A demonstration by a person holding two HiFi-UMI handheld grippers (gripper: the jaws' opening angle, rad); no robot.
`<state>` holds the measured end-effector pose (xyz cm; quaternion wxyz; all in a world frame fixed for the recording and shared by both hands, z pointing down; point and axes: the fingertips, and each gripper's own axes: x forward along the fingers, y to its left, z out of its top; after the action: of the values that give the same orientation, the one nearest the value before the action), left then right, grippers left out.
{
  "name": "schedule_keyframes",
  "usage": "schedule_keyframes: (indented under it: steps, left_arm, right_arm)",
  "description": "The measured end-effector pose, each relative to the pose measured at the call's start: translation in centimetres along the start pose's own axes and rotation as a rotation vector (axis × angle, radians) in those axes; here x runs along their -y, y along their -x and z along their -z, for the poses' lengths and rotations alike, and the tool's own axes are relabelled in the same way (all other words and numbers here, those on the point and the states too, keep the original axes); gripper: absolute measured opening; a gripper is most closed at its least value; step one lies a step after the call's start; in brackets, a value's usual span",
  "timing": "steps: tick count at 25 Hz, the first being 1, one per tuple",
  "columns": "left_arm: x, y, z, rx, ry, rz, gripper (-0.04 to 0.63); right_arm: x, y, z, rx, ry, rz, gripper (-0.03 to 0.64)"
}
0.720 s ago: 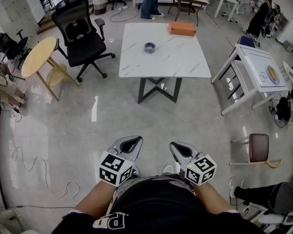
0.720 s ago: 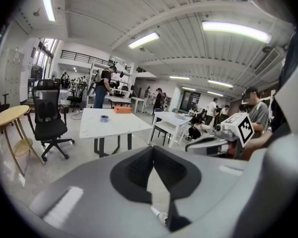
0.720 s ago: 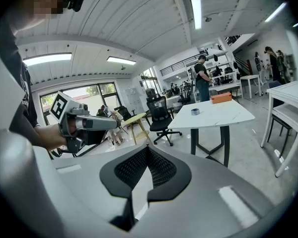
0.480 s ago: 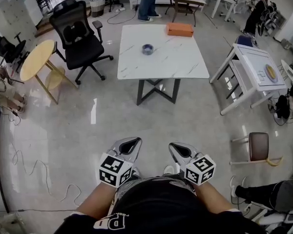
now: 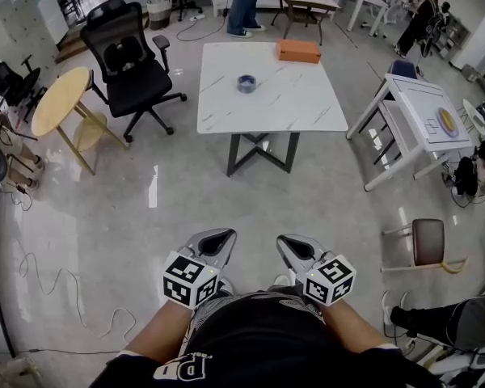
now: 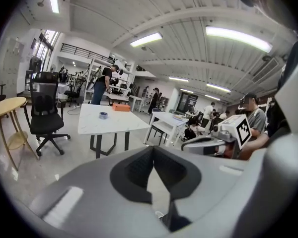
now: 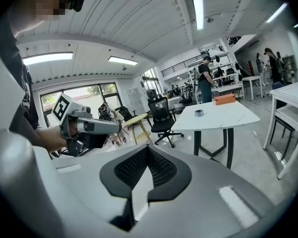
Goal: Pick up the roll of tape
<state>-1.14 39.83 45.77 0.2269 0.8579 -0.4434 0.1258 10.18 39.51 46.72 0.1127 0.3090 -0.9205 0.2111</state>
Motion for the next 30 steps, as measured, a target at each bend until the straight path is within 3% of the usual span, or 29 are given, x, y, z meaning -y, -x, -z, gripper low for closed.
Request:
schedule_keyframes:
  steps: [15, 23, 30]
  left_arm:
    - [-5.6, 4.6, 1.7, -0.032, -0.046, 0.021, 0.058]
    - [-7.5, 1.8, 0.3, -0.022, -0.021, 0.037, 0.058]
    - [-9.7, -2.4, -1.9, -0.021, 0.000, 0.015, 0.058]
  right_arm:
    - [-5.0, -4.5, 1.2, -0.031, -0.010, 0.024, -0.002]
    - [-2.5, -6.1, 0.0, -0.032, -0.031, 0.049, -0.002]
    - [2.7, -9.4, -2.4, -0.020, -0.066, 0.045, -0.002]
